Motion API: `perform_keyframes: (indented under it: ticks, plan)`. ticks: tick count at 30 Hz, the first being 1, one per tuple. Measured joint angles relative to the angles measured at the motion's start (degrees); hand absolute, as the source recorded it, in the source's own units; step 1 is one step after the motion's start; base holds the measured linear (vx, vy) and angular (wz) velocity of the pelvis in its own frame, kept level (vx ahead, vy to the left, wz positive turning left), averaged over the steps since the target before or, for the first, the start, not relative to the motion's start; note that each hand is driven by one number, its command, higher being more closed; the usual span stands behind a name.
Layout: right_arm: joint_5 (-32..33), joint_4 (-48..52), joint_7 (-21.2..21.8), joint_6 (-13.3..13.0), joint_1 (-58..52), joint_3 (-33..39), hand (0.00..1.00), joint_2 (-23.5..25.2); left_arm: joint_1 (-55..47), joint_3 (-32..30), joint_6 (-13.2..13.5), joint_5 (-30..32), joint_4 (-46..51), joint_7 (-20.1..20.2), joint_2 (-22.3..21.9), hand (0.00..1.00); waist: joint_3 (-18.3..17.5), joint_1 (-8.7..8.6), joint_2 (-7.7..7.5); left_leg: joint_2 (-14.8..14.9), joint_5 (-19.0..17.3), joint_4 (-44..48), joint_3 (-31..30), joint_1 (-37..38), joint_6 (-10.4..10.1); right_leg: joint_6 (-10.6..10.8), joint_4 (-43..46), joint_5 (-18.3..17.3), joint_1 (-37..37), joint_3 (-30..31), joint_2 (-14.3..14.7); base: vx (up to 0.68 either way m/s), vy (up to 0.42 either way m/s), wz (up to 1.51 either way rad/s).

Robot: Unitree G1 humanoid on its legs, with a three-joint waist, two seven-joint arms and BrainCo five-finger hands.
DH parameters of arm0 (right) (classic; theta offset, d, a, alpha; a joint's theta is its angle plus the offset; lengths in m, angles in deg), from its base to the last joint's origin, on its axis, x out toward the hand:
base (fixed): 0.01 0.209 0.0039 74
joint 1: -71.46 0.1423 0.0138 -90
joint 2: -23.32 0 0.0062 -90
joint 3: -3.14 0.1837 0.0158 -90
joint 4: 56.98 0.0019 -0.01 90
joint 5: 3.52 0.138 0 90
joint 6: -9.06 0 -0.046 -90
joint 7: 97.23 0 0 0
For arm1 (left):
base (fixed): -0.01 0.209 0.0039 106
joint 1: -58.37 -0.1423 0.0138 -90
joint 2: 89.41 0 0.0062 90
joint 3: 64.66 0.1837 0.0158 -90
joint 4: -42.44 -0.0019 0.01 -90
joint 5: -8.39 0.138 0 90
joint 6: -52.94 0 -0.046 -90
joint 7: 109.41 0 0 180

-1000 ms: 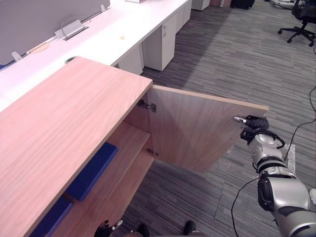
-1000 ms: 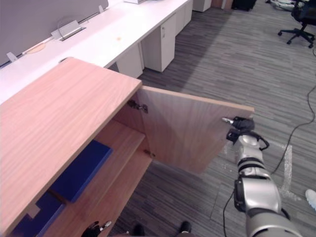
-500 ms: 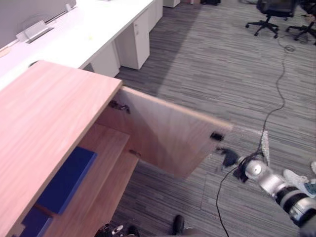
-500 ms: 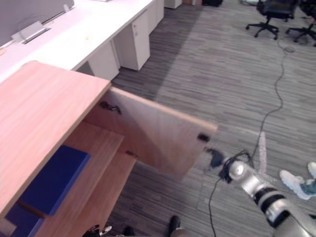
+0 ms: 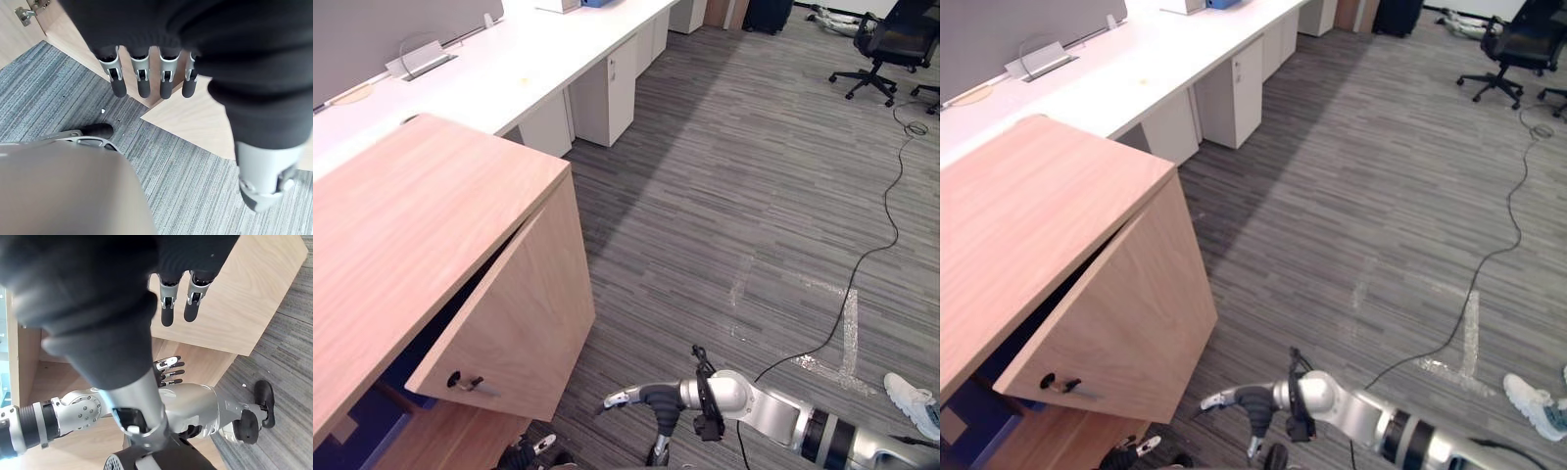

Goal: Walk over to the cabinet, pick up the folder, carry it to the office cabinet, place the folder inside the office cabinet, then close the office cabinet door

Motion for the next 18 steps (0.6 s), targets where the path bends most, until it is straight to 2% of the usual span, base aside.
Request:
perform_keyframes:
  ticks: [5,8,12,14,15,16,17,18]
  plan:
    - [-2.34,-5.71,-0.82,-0.98,-0.90,-0.36,0.00,4.98,-0.08,-1.52,-0.28,0.07,0.00,-0.02,-0.25,0.00,-0.12,1.13,-0.17,-0.03,0.06,0.71,-1.97,-0.36,0.00,0.07,0.01,-0.04,1.06,-2.07,-0.32,-0.01,0.009,0.21]
    - [-5.88,-9.42,-1.58,-1.06,-0.99,-0.38,0.00,6.91,-0.09,-2.92,-0.32,-0.02,0.09,-0.07,-0.43,0.00,-0.09,1.85,-0.23,-0.17,0.94,0.82,-5.30,-1.89,-0.15,0.34,0.01,-0.30,1.35,-5.07,-0.46,-0.04,-0.017,0.49]
    - [-8.77,-15.73,-2.82,-1.24,-0.46,-0.34,0.00,9.71,-0.35,-4.47,-0.41,-0.41,0.10,-0.20,-0.68,0.00,0.44,4.52,-0.59,-0.09,1.83,1.86,-10.16,-4.65,-0.22,0.21,0.15,-1.04,1.70,-9.34,-0.26,-0.04,-0.034,0.58]
    - [-9.77,-20.47,-3.96,-1.30,0.63,-0.15,0.00,11.41,-0.27,-5.29,-0.42,-0.91,0.16,-0.32,-0.76,0.00,1.60,5.18,-0.78,0.17,0.33,6.74,-12.38,-7.93,-0.01,-0.18,0.98,-1.65,1.69,-11.62,-0.29,-0.06,-0.028,0.63]
    - [-11.46,-23.25,-5.09,-1.29,0.96,0.40,0.00,12.26,-0.35,-5.79,-0.45,-1.40,0.16,-0.53,-0.99,0.00,2.48,6.11,-0.63,0.49,-1.31,10.29,-12.18,-10.15,1.23,-0.57,2.08,-2.25,1.68,-13.35,-0.43,-0.09,-0.011,0.58]
    - [-11.97,-24.87,-5.58,-1.29,0.88,0.73,0.00,12.74,-0.44,-6.14,-0.48,-1.60,0.16,-0.58,-1.11,0.00,2.70,6.29,-0.63,1.04,-2.48,11.69,-10.79,-10.88,2.99,-0.78,2.39,-2.45,1.68,-14.14,-0.48,-0.07,0.005,0.55]
    - [-13.88,-27.84,-6.65,-1.15,0.45,2.01,0.00,13.89,-0.78,-6.54,-0.52,-2.62,0.16,-0.68,-1.23,0.00,3.16,6.86,-0.71,2.38,-3.75,13.44,-6.75,-11.89,5.88,-0.93,2.79,-2.70,1.74,-15.82,-0.73,-0.06,-0.023,0.82]
    - [-15.58,-30.41,-8.18,-1.03,-0.73,4.74,0.00,14.81,-0.96,-6.61,-0.57,-3.66,0.20,-0.72,-1.53,0.00,3.46,6.60,-0.74,3.67,-4.20,13.20,-1.74,-12.41,7.49,-0.97,2.62,-2.76,1.74,-18.78,-1.61,-0.04,-0.030,1.03]
